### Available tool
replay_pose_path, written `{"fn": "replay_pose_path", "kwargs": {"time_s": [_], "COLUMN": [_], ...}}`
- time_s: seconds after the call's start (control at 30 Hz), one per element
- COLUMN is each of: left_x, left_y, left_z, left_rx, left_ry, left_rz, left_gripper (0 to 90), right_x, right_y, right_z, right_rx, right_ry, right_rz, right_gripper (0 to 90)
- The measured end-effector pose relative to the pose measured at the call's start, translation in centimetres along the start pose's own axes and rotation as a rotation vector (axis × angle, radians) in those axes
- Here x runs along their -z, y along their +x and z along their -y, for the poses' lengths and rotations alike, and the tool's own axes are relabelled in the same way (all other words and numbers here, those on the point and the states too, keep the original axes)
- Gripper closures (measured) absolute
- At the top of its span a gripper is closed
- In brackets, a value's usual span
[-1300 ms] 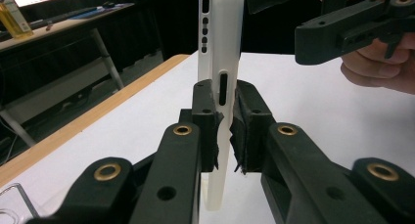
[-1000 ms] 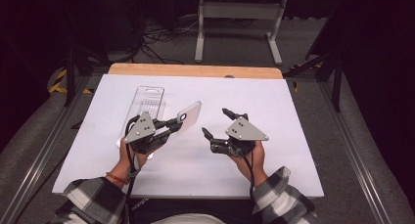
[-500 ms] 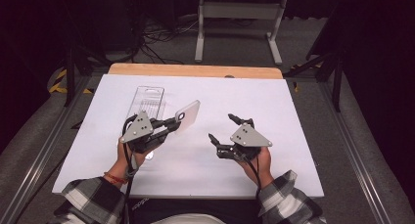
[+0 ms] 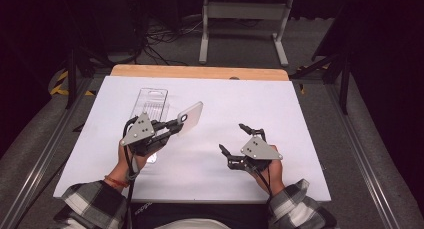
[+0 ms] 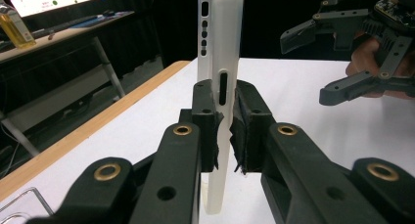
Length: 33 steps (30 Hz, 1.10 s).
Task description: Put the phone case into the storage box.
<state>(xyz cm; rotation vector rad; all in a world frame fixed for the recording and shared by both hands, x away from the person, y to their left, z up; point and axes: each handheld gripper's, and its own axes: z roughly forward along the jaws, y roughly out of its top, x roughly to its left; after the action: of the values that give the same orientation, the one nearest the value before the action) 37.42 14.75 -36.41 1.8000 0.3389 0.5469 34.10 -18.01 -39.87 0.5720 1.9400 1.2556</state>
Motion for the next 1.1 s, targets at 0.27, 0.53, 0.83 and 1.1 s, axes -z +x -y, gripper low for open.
{"fn": "replay_pose_path", "kwargs": {"time_s": [0.27,0.53,0.83,1.1], "left_x": [0.3,0.6,1.1,1.7], "left_y": [0.2,0.5,0.8,1.3], "left_z": [-0.1,-0.2,-0.4,-0.5], "left_rx": [0.0,-0.004,-0.001,0.0], "left_ry": [-0.001,-0.004,-0.01,-0.022], "left_rz": [0.001,-0.001,0.002,-0.017], "left_gripper": [81.5,81.5,81.5,81.5], "right_x": [0.5,1.2,1.6,1.6], "right_y": [-0.3,-0.8,-1.0,-1.1], "right_z": [0.6,1.3,1.8,1.9], "right_rx": [-0.02,-0.043,-0.05,-0.051], "right_ry": [0.017,0.041,0.057,0.063], "right_rz": [-0.007,0.002,0.009,0.012], "right_gripper": [15.8,15.0,14.0,13.9]}}
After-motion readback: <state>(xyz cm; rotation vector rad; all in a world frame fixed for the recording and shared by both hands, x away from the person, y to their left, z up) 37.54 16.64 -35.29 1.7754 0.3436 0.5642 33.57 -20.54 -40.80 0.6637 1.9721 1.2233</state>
